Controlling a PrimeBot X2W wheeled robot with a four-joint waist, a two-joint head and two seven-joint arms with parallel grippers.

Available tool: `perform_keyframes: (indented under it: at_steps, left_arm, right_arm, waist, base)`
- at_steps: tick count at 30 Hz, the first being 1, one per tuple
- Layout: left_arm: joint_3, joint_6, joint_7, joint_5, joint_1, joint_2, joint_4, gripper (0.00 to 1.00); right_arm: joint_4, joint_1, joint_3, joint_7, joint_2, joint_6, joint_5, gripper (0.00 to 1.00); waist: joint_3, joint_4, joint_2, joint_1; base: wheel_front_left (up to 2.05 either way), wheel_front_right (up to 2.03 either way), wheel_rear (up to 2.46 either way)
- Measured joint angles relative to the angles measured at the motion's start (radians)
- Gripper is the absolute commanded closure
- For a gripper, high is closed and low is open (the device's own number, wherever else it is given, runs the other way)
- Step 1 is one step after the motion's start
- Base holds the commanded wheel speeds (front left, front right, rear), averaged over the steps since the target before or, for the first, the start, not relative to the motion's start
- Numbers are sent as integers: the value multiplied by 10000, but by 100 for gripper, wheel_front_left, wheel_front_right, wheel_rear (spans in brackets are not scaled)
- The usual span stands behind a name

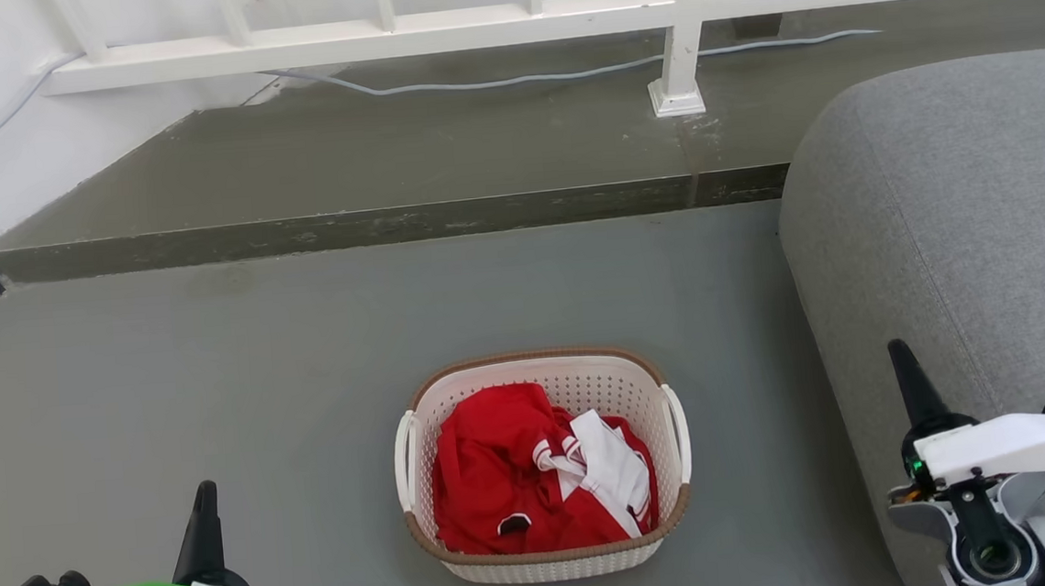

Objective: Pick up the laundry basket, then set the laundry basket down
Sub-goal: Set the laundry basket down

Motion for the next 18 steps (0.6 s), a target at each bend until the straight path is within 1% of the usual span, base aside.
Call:
perform_keyframes:
  at_steps: [5,12,13,18]
  left_arm:
    - [38,-94,163,-681,-137,10,213,100]
    - [86,-334,339,-1714,-351,40,374,100]
    - [86,-334,339,-1714,-351,40,374,100]
    - [150,-497,487,-2546,-509,59,581,100]
  right_arm:
    - [71,-81,-130,105,-40,115,669,100]
    - [167,-145,-376,347,-73,295,1618,100]
    - [167,-145,-376,347,-73,295,1618,100]
    - [247,-294,-556,518,-82,451,2380,100]
  waist:
    - [-12,20,0,0]
    - [-29,47,0,0]
    - [-29,47,0,0]
    - [-44,70,0,0]
  base:
    - [0,0,0]
    - [0,0,0]
    - [0,0,0]
    - [0,0,0]
